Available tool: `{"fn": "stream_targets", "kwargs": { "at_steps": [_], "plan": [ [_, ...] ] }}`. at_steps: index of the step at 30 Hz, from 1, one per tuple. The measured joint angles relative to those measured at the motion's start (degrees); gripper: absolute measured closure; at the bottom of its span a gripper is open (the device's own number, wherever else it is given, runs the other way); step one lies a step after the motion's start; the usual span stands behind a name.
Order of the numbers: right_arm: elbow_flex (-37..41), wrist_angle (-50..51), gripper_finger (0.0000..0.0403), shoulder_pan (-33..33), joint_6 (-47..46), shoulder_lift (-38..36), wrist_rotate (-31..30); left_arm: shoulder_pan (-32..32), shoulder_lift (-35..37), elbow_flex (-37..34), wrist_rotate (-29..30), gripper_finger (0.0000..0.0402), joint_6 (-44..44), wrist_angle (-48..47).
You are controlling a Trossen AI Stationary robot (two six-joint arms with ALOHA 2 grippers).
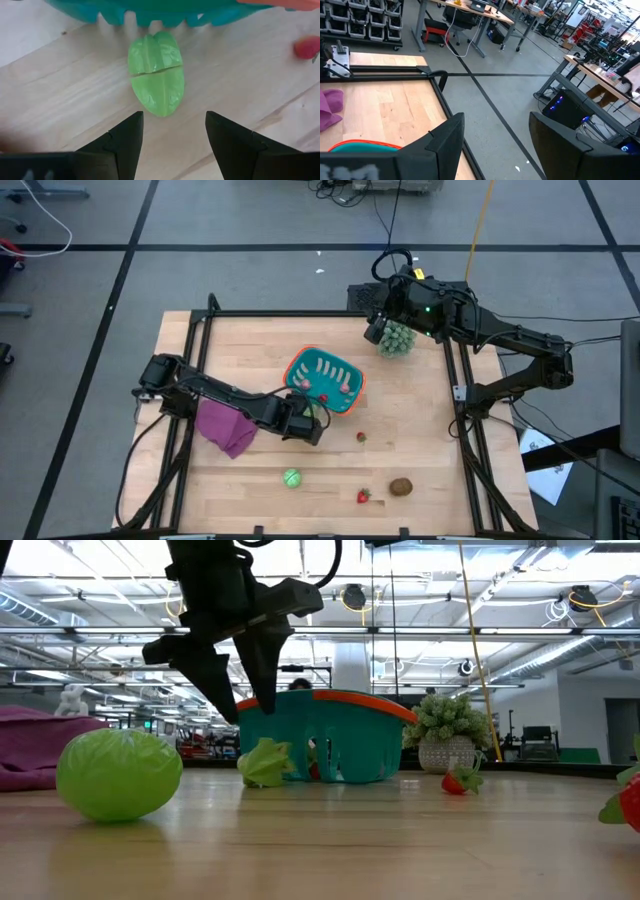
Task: Pick and placing Produce into tupperware
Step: Put the green star fruit into the blue basket
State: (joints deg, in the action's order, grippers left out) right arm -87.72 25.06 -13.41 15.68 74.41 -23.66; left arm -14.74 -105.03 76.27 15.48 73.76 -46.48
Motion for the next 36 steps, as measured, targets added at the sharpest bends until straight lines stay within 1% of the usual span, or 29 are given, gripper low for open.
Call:
{"fn": "stream_targets", "kwargs": {
  "at_steps": [3, 8, 12, 15, 29, 36],
  "plan": [
    [0.00, 0.00, 0.0188, 0.02, 0.00, 0.00, 0.00, 0.02, 0.00, 0.00, -0.51, 0.0183, -0.27, 0.00],
    [0.00, 0.00, 0.0188, 0.00, -0.02, 0.00, 0.00, 0.02, -0.02, 0.00, -2.21, 0.0183, -3.24, 0.04],
    [0.00, 0.00, 0.0188, 0.01, 0.00, 0.00, 0.00, 0.02, -0.02, 0.00, -6.73, 0.0183, -4.81, 0.20],
    [0.00, 0.02, 0.0188, 0.02, 0.00, 0.00, 0.00, 0.01, -0.02, 0.00, -8.12, 0.0183, -6.56, 0.46],
    [0.00, 0.02, 0.0188, 0.02, 0.00, 0.00, 0.00, 0.78, -0.04, 0.00, -4.91, 0.0183, -8.29, 1.75],
    [0.00, 0.04, 0.0188, 0.02, 0.00, 0.00, 0.00, 1.29, -0.04, 0.00, -4.67, 0.0183, -11.39, 1.75]
  ]
}}
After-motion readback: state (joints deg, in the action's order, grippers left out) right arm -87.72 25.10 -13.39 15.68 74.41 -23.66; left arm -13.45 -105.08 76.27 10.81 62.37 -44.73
